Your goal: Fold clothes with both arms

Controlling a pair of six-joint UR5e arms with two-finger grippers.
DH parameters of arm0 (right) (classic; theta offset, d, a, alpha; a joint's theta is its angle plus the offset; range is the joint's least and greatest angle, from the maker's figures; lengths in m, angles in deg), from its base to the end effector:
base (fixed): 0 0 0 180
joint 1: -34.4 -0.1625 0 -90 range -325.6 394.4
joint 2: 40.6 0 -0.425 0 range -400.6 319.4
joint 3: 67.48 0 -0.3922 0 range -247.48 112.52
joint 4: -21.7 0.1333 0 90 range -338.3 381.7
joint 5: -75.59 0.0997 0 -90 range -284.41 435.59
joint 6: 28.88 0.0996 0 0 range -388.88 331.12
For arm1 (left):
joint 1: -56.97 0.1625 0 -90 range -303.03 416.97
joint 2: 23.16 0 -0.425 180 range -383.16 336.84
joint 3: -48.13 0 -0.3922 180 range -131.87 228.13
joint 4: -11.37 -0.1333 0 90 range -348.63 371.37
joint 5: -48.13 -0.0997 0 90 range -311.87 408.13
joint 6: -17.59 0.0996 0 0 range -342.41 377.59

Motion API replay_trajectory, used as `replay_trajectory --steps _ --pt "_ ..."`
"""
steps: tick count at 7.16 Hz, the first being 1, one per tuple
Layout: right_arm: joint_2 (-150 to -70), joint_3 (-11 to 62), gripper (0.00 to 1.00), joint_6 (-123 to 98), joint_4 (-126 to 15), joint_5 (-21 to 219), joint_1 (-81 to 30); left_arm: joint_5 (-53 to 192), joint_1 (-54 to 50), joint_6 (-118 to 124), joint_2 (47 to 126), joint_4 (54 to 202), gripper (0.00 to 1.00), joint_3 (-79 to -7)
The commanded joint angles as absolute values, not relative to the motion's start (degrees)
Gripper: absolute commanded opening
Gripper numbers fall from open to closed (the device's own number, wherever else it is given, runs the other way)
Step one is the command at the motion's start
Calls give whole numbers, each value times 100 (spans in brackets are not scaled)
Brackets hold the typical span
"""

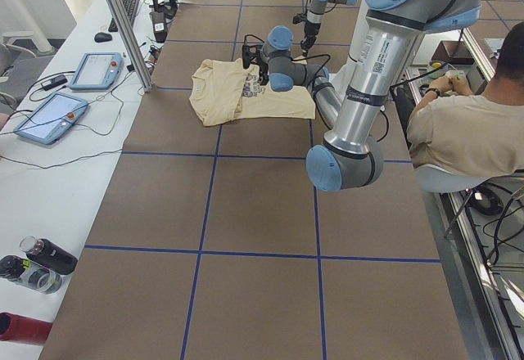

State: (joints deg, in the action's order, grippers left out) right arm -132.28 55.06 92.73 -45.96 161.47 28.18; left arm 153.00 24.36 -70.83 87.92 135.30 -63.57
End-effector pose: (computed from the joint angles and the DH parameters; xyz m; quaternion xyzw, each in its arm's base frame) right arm -0.4455 -0.1898 0.3658 -0.0670 -0.4436 0.3049 0.8401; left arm 0.4114 -0.3911 0.2178 0.0839 0.6180 -0.1306 0.7707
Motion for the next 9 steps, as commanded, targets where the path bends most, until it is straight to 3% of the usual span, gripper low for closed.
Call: replay_trajectory --steps 1,5,7,9 --pt "-13350 5723 0 9443 -4597 16173 3043 15290 2777 -7126 7892 13530 99 -6962" --pt "-13684 6032 0 9444 -4597 16233 3167 14683 4236 -8515 7475 13460 98 -6990" --pt "-13675 6023 0 9444 -4606 16234 3167 14648 4649 -8797 7422 13303 92 -6894" --pt "-13658 5996 0 9444 -4606 16225 3167 14648 4739 -8823 7448 13284 80 -6728"
